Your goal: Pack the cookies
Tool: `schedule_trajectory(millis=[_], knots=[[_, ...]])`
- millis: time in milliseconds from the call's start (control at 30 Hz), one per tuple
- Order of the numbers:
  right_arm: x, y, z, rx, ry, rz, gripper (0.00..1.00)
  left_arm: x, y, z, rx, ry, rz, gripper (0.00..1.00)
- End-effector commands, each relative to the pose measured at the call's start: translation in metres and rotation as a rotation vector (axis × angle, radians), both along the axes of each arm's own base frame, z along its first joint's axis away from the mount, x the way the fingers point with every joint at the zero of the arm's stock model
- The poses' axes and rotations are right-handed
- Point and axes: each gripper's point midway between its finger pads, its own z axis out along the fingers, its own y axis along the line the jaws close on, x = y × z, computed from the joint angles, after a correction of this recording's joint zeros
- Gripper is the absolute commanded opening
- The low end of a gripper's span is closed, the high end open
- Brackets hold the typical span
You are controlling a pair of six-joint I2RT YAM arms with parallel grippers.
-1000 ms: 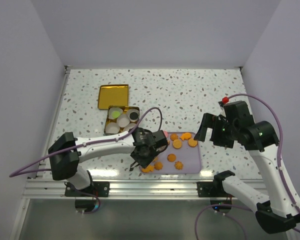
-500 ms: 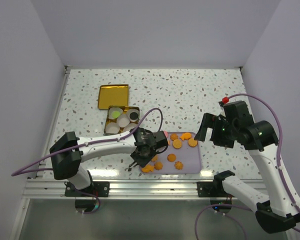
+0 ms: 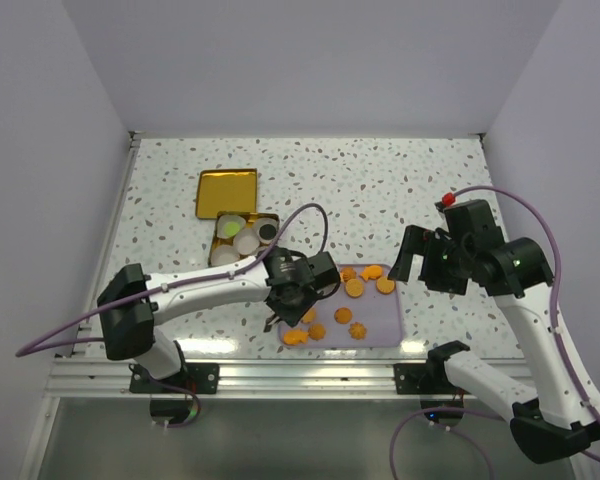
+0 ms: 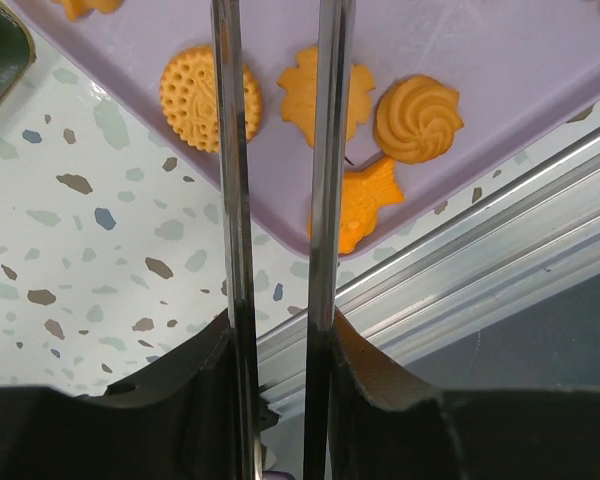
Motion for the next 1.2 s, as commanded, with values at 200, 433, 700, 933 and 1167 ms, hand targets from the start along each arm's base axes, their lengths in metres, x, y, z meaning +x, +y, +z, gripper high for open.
schedule_trajectory(millis=[200,433,700,933,1167], knots=[[-0.001,0.0,0.002,-0.009,0.003,0.028,0.99,0.049,0.003,0.081,-0.28,-0.119,0.182,0.25],[0.001,0.002,0.004,-0.004,-0.002,0.039,0.99,0.082,0.038,0.102,-0.301,-0.191,0.347,0.24],[0.001,0.002,0.006,-0.008,-0.004,0.051,0.99,0.096,0.083,0.093,-0.277,-0.187,0.516,0.25],[0.001,0.002,0.005,-0.018,0.0,0.067,0.99,0.094,0.112,0.083,-0.242,-0.176,0.593,0.26],[0.002,0.003,0.004,-0.018,0.007,0.079,0.99,0.086,0.128,0.064,-0.22,-0.134,0.671,0.27]])
